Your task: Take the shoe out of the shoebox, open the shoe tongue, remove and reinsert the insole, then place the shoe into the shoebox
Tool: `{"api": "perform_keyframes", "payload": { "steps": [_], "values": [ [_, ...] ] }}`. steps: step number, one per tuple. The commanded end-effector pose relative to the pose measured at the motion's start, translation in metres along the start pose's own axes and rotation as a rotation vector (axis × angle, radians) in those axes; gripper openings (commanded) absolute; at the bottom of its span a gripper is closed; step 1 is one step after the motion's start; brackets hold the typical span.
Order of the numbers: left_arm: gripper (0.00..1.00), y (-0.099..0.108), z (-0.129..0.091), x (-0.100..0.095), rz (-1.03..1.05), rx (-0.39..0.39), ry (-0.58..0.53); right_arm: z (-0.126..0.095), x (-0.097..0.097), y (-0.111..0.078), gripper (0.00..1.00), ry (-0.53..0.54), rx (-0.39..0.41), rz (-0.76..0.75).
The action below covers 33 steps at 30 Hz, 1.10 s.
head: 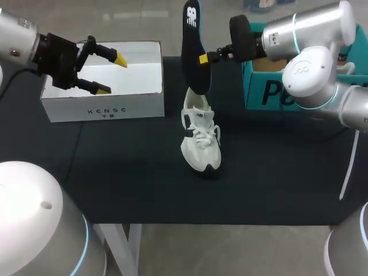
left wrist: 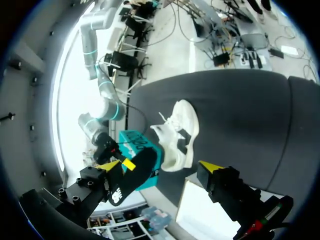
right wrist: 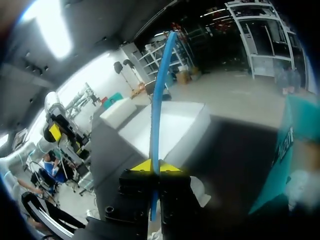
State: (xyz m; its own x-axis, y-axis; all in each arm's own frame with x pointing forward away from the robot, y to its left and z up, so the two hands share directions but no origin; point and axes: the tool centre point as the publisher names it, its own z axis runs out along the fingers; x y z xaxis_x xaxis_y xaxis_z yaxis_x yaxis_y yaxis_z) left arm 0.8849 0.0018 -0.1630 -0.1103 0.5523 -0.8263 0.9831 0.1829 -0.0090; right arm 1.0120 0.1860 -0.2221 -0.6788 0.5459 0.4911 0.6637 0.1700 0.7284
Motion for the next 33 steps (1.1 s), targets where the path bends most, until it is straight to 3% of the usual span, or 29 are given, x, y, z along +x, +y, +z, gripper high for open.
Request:
{"api": "perform_keyframes", "payload": {
  "steps": [1,18,25,33],
  "values": [
    [1.0,0.0,0.0,0.0,0.0,0.0,0.004,0.003,0.0,0.007,0.0,-0.041,0.057,0.003],
    [1.0,0.0,0.0,0.0,0.0,0.0,0.004,0.003,0.0,0.007,0.0,-0.041,0.057,0.003],
    [1.0,0.0,0.0,0.0,0.0,0.0,0.004,0.009,-0.007,-0.002,0.0,0.026,-0.075,0.017],
    [1.0,0.0,0.0,0.0,0.0,0.0,0.004,0.031,-0.013,-0.015,0.0,0.025,-0.066,-0.075]
  ]
}}
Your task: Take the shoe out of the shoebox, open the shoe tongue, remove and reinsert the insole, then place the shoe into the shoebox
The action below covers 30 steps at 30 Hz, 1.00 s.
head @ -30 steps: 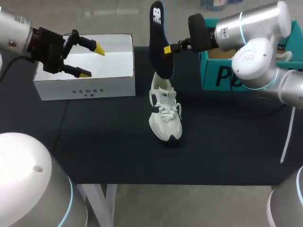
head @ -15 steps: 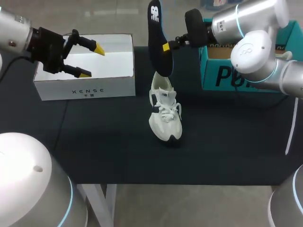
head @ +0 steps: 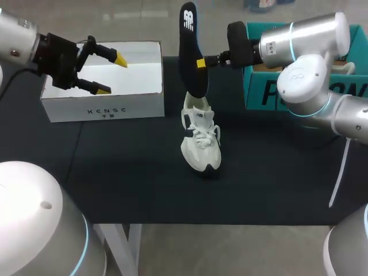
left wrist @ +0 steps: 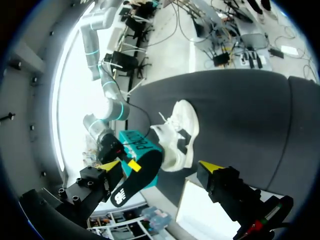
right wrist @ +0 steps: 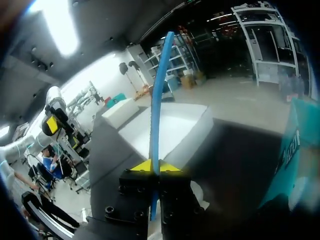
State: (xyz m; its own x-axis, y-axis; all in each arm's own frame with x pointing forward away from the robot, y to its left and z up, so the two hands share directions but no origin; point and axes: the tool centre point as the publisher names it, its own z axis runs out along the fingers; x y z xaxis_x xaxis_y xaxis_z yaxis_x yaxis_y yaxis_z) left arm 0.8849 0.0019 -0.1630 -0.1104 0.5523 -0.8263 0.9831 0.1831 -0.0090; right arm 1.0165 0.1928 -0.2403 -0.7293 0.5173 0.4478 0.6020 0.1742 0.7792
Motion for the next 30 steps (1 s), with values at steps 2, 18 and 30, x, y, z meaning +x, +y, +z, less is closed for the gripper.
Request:
{"api": "perform_keyframes", "payload": {
  "steps": [2,18,30],
  "values": [
    [1.0,0.0,0.0,0.0,0.0,0.0,0.004,0.02,-0.006,-0.011,0.0,0.01,-0.029,-0.009],
    [1.0,0.0,0.0,0.0,0.0,0.0,0.004,0.034,-0.032,-0.034,0.0,0.021,-0.074,0.034],
    [1.0,0.0,0.0,0.0,0.0,0.0,0.004,0.037,-0.032,-0.065,0.0,0.01,-0.025,0.088]
  ]
}}
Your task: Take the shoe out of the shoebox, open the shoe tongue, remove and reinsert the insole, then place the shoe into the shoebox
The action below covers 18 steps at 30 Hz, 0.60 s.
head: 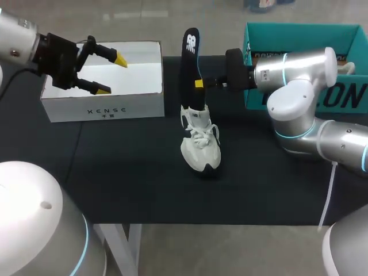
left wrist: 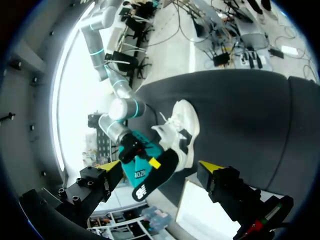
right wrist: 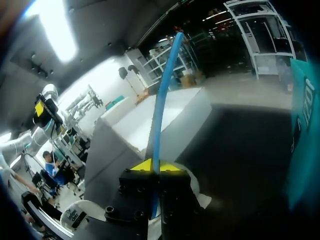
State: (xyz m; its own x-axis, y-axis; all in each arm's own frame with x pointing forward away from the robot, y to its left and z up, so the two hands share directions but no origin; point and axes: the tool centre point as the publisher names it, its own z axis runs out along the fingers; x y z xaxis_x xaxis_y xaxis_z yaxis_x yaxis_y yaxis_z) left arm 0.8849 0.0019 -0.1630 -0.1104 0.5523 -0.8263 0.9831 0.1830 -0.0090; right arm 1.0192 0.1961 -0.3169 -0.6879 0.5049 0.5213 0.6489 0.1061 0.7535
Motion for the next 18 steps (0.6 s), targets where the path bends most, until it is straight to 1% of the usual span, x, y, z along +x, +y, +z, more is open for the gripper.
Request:
{"api": "perform_keyframes", "payload": {
  "steps": [1,7,10,13,17,18],
  "values": [
    [1.0,0.0,0.0,0.0,0.0,0.0,0.004,-0.001,0.002,-0.009,0.0,-0.022,0.008,0.008],
    [1.0,0.0,0.0,0.0,0.0,0.0,0.004,-0.007,0.001,-0.022,0.0,-0.046,0.024,0.025],
    [1.0,0.0,0.0,0.0,0.0,0.0,0.004,-0.01,0.003,-0.023,0.0,-0.046,0.029,0.029],
    [1.0,0.0,0.0,0.0,0.0,0.0,0.004,-0.011,0.004,-0.025,0.0,-0.044,0.05,0.02],
    [1.0,0.0,0.0,0.0,0.0,0.0,0.004,-0.012,0.005,-0.026,0.0,-0.038,0.052,0.019],
    [1.0,0.0,0.0,0.0,0.0,0.0,0.004,-0.011,0.004,-0.027,0.0,-0.033,0.065,0.018]
  ]
}}
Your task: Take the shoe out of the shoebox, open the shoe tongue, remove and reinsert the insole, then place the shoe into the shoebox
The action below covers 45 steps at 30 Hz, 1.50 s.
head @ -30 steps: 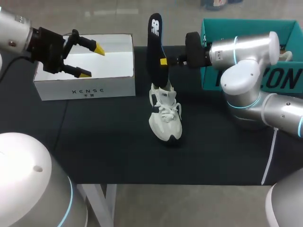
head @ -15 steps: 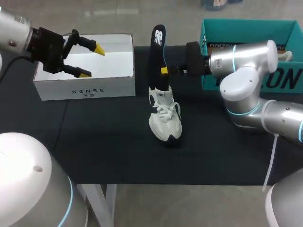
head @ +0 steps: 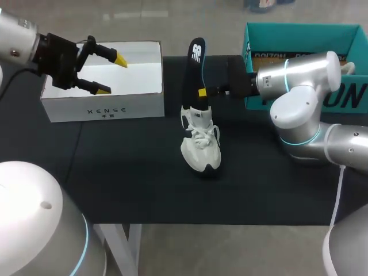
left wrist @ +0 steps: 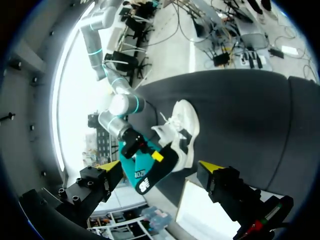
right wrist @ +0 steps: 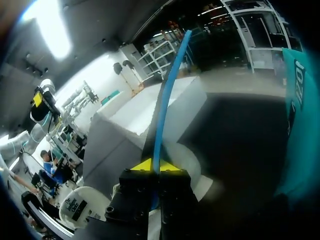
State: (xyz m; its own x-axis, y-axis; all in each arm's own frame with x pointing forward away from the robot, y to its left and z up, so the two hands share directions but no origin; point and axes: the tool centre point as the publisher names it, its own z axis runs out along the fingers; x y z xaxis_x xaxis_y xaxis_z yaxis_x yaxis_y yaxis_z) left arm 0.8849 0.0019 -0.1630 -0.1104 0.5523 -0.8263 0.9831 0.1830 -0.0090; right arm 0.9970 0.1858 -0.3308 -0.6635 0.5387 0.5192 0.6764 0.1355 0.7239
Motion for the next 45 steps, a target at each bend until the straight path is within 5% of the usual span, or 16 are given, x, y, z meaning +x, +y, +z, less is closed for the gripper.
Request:
{"api": "perform_keyframes", "payload": {
  "steps": [1,12,13,14,16,23,24,27,43,45],
  "values": [
    [1.0,0.0,0.0,0.0,0.0,0.0,0.004,0.0,0.001,-0.002,0.0,0.006,0.032,-0.005],
    [1.0,0.0,0.0,0.0,0.0,0.0,0.004,0.004,0.007,-0.025,0.02,0.009,0.139,-0.01],
    [1.0,0.0,0.0,0.0,0.0,0.0,0.004,0.003,0.006,-0.022,0.32,0.007,0.134,-0.007],
    [1.0,0.0,0.0,0.0,0.0,0.0,0.004,0.002,0.005,-0.019,0.46,0.003,0.129,-0.008],
    [1.0,0.0,0.0,0.0,0.0,0.0,0.004,0.001,0.002,-0.011,0.55,-0.003,0.119,-0.019],
    [1.0,0.0,0.0,0.0,0.0,0.0,0.004,0.004,-0.009,0.011,0.44,-0.021,0.098,-0.053],
    [1.0,0.0,0.0,0.0,0.0,0.0,0.004,0.004,-0.009,0.012,0.38,-0.024,0.096,-0.053],
    [1.0,0.0,0.0,0.0,0.0,0.0,0.004,0.004,-0.006,0.01,0.0,-0.032,0.094,-0.047],
    [1.0,0.0,0.0,0.0,0.0,0.0,0.004,-0.003,0.015,-0.039,0.0,-0.005,0.196,0.002],
    [1.0,0.0,0.0,0.0,0.0,0.0,0.004,-0.005,0.014,-0.033,0.38,-0.009,0.186,0.0]
  ]
}}
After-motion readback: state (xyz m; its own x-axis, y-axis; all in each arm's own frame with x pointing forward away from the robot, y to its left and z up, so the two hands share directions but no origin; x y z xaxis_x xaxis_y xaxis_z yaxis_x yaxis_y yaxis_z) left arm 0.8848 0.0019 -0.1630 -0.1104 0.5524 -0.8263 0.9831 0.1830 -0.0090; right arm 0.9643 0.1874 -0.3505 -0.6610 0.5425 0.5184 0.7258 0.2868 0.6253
